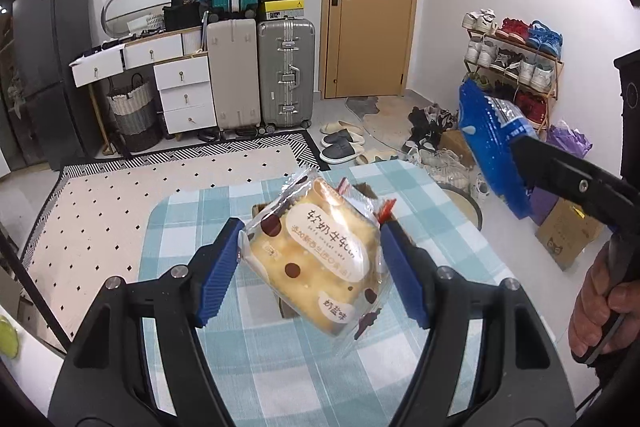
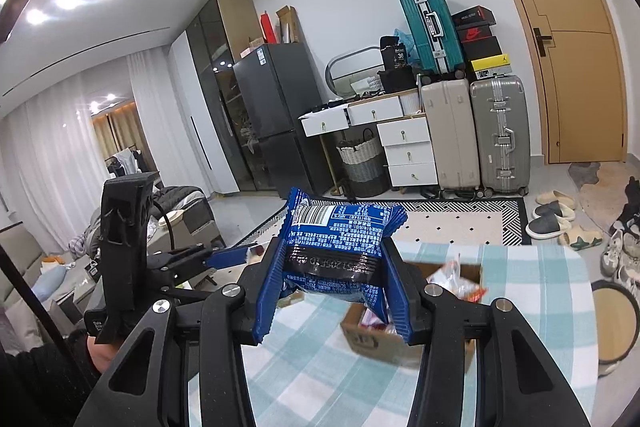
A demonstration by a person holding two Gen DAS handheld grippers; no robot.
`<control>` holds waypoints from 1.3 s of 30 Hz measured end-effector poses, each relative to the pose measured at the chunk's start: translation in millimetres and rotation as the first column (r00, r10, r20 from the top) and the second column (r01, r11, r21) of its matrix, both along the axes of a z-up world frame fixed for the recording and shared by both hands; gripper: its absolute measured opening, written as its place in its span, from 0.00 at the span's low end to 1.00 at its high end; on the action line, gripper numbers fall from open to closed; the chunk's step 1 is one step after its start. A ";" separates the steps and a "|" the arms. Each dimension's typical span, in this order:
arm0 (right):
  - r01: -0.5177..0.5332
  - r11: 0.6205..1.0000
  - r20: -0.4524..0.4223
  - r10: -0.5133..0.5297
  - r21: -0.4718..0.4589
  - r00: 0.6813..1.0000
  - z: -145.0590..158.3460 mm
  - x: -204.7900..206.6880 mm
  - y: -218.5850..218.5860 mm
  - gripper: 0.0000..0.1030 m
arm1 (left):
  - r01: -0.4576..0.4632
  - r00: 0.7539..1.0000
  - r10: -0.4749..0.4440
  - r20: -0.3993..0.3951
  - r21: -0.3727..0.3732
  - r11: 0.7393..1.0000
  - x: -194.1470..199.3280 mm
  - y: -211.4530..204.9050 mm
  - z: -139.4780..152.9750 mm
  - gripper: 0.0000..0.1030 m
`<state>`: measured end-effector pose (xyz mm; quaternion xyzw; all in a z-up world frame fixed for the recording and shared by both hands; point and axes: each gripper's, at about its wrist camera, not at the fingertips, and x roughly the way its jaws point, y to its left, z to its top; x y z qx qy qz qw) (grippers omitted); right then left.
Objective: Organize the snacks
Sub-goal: 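Lift both packets and carry them over the box, then lower both packets into the box and open both grippers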
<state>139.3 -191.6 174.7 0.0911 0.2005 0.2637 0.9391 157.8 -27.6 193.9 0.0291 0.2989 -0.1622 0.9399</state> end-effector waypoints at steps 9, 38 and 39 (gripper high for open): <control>0.038 0.999 -0.077 -0.041 -0.039 0.996 2.4 96.6 1.1 0.46 | -0.009 0.996 0.005 -0.092 -0.043 0.999 86.4 -13.4 -17.2 0.66; -0.008 0.985 -0.330 -0.050 -0.173 0.943 -147.3 230.1 7.8 0.46 | 0.012 0.953 -0.026 -0.303 -0.049 0.999 228.0 -31.2 -194.0 0.67; -0.009 0.985 -0.332 -0.050 -0.174 0.942 -148.0 230.5 8.2 0.46 | 0.013 0.953 -0.028 -0.303 -0.049 0.999 228.9 -31.8 -195.1 0.67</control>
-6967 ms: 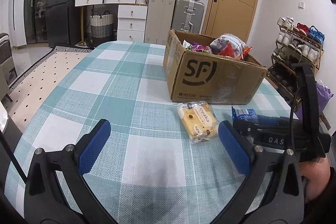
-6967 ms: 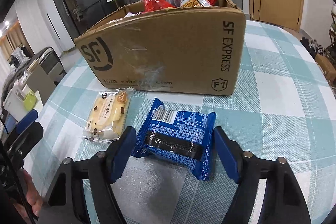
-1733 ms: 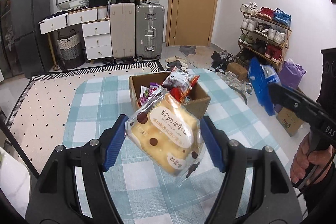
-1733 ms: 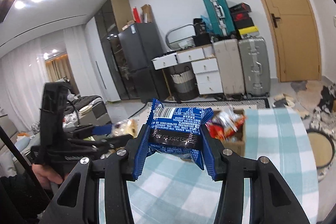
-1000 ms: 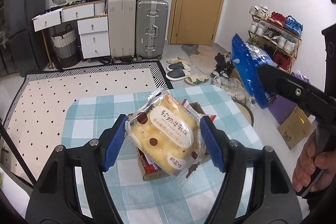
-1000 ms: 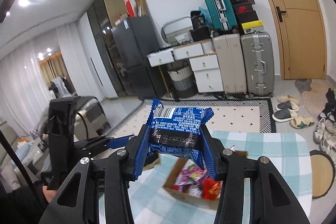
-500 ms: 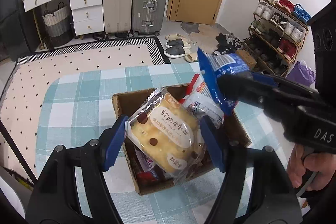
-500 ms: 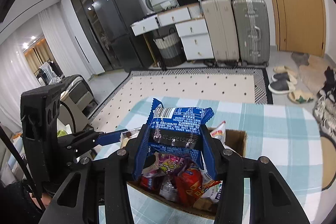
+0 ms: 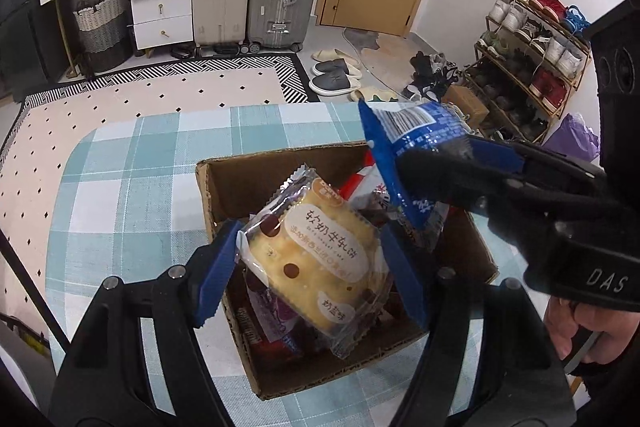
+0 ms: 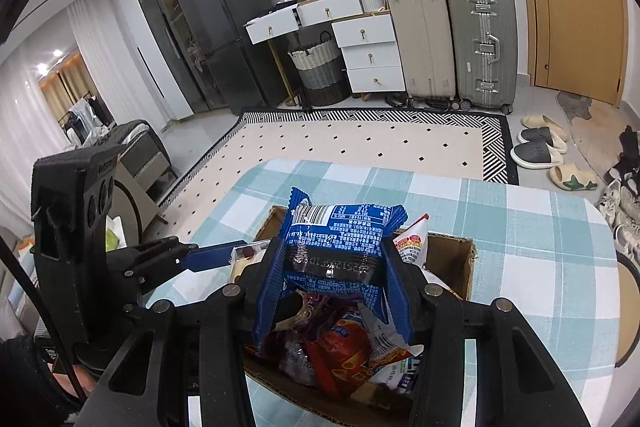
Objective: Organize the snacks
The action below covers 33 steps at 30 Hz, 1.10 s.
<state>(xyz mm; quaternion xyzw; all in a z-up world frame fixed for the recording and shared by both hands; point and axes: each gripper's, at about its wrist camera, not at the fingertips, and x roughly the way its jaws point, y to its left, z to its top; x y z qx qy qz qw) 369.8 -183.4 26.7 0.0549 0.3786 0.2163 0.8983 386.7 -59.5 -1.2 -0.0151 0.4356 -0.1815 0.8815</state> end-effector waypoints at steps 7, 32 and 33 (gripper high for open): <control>-0.004 1.000 -0.029 0.004 0.006 1.000 -5.5 1.5 2.2 0.46 | 0.004 1.000 -0.003 -0.025 0.047 0.999 2.7 -4.8 -6.4 0.69; 0.036 0.999 0.081 -0.036 0.002 0.996 37.5 -50.8 -16.1 0.49 | -0.043 0.997 0.037 0.073 0.081 0.996 -54.8 8.5 34.6 0.76; 0.038 0.999 0.084 -0.038 0.004 0.996 39.5 -54.7 -16.8 0.49 | -0.053 0.995 0.046 0.083 0.078 0.996 -60.9 9.5 38.3 0.76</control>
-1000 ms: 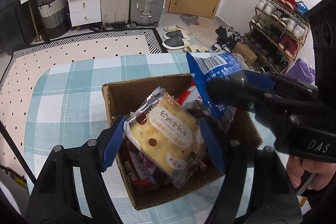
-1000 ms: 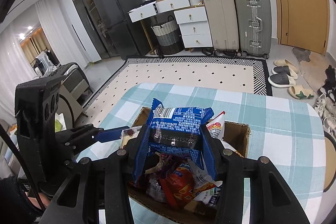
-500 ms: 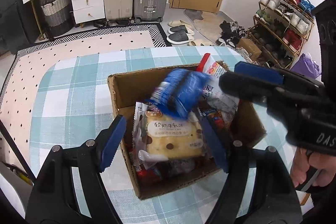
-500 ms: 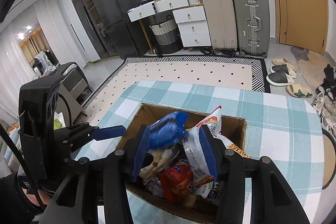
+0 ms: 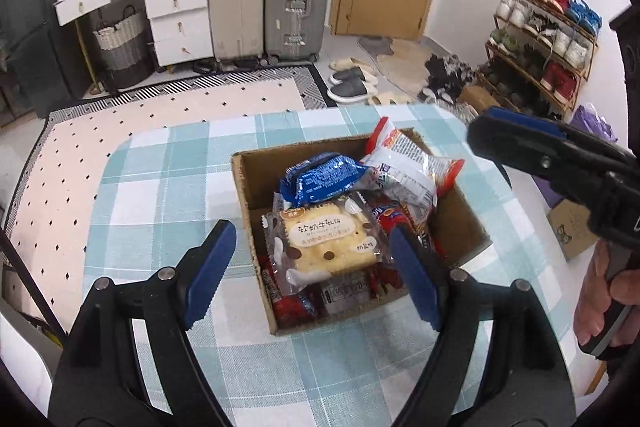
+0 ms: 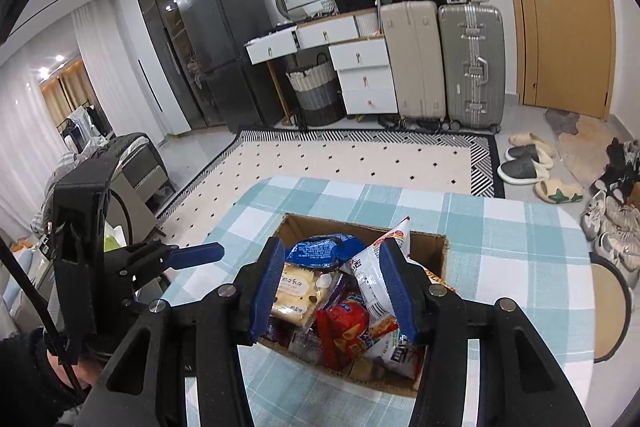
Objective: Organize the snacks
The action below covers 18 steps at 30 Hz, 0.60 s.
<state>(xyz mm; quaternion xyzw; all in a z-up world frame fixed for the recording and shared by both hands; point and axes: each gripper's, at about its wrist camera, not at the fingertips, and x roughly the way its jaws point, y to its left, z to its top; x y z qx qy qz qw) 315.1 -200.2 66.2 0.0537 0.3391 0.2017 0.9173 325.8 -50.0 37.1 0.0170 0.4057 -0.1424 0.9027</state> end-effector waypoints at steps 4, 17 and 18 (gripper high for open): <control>0.009 1.000 0.016 -0.009 0.005 1.000 9.0 -18.8 -5.9 0.49 | -0.036 0.998 0.037 0.054 -0.015 0.999 -23.4 5.3 14.4 0.76; 0.044 0.997 0.114 -0.050 0.057 0.992 35.0 -100.1 -32.6 0.66 | -0.062 0.970 0.065 0.233 -0.021 0.998 -118.5 13.8 67.4 0.82; 0.046 0.997 0.121 -0.054 0.060 0.991 35.5 -107.3 -34.7 0.69 | -0.065 0.968 0.069 0.242 -0.024 0.998 -124.4 15.2 69.9 0.82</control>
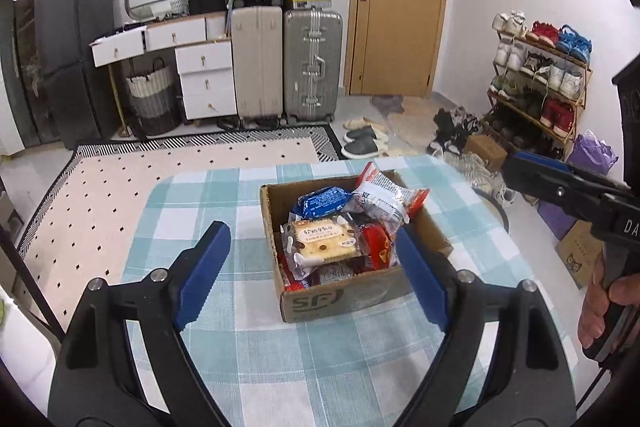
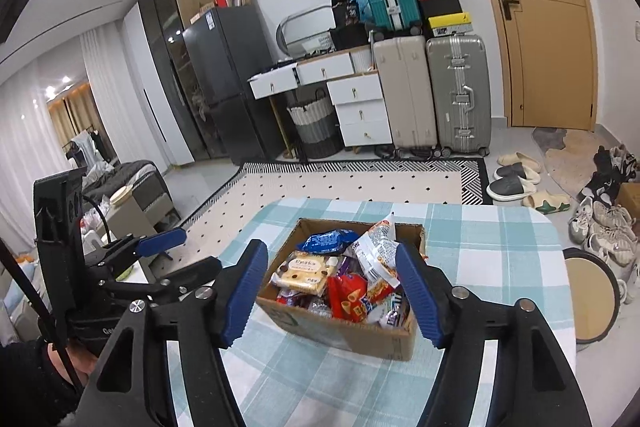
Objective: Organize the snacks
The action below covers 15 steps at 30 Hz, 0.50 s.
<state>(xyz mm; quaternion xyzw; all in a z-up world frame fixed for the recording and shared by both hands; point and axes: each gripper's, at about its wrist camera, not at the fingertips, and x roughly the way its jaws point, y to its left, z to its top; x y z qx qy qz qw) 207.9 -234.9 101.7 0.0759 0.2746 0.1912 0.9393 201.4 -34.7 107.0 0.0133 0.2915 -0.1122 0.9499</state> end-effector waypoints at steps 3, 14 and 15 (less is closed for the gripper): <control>0.014 1.000 0.040 -0.015 0.014 0.999 1.7 -25.2 -7.8 0.82 | -0.022 0.999 0.022 0.039 0.002 1.000 -21.7 7.2 8.3 0.82; 0.053 0.998 0.182 -0.056 0.018 0.982 -9.8 -118.2 -33.7 0.89 | -0.063 0.981 0.065 0.185 -0.019 0.998 -109.1 32.5 13.7 1.00; 0.056 0.998 0.196 -0.058 0.016 0.979 -12.2 -126.0 -34.6 0.90 | -0.067 0.979 0.069 0.194 -0.018 0.998 -112.1 34.0 11.4 1.00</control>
